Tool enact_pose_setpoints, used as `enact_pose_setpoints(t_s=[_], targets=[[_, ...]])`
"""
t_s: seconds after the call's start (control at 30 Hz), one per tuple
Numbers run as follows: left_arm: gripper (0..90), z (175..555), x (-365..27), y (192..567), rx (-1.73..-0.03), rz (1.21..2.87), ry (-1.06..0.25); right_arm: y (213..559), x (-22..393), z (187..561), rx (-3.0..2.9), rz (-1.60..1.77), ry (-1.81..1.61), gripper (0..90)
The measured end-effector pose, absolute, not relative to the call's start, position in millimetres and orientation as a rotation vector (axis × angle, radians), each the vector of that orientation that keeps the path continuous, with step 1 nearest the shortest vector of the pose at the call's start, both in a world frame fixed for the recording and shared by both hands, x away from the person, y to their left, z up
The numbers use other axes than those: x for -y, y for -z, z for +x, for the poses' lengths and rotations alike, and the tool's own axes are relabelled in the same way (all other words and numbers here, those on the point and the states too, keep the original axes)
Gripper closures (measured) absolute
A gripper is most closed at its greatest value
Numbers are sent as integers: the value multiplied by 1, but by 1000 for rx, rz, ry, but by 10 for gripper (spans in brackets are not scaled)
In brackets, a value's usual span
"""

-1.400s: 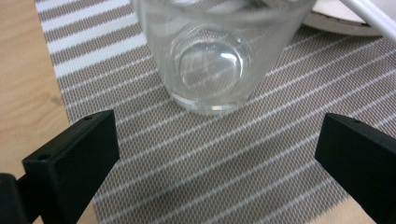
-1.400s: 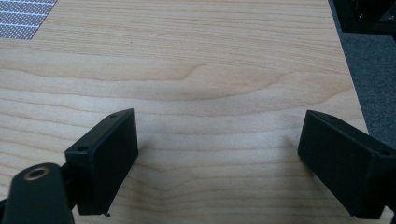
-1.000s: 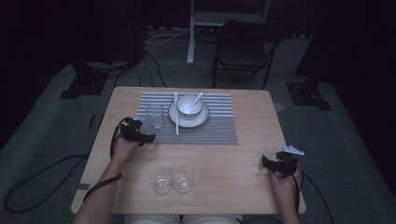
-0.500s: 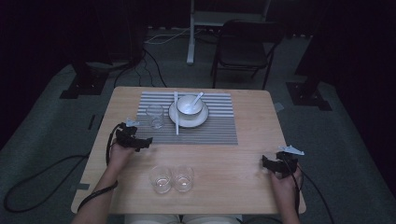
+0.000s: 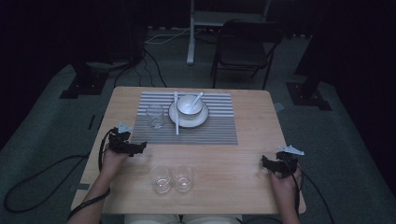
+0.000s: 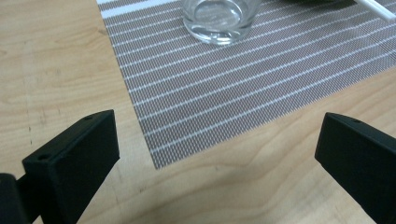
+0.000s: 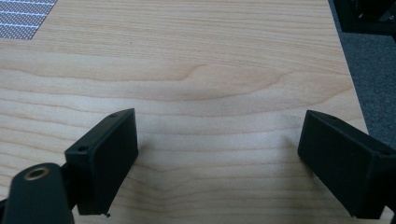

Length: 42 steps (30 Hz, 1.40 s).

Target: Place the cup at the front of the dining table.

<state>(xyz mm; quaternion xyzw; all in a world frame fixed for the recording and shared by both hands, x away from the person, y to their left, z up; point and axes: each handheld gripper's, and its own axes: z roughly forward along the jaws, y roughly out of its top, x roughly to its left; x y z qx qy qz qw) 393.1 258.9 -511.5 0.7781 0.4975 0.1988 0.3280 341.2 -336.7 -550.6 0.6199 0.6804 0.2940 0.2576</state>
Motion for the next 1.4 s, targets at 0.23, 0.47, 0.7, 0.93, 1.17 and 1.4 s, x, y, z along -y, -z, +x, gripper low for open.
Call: enact_pose_setpoints(t_s=[0.23, 0.47, 0.7, 0.93, 1.17, 1.4], targets=[[0, 383, -273, 519, -1322, 2023, -506, 551, 337, 341, -1845, 1681, -797, 116], [0, 371, -291, 522, -1354, 1977, -522, 551, 337, 341, -1845, 1681, -798, 116], [0, 360, -301, 525, -1380, 1965, -529, 551, 337, 341, -1845, 1681, -797, 115], [0, 351, -314, 526, -1419, 1946, -579, 551, 337, 341, -1845, 1681, -797, 115], [0, 340, -323, 528, -1480, 1937, -669, 551, 337, 341, -1845, 1681, -797, 116], [0, 326, -333, 530, -1494, 1915, -671, 551, 337, 341, -1844, 1683, -798, 115]])
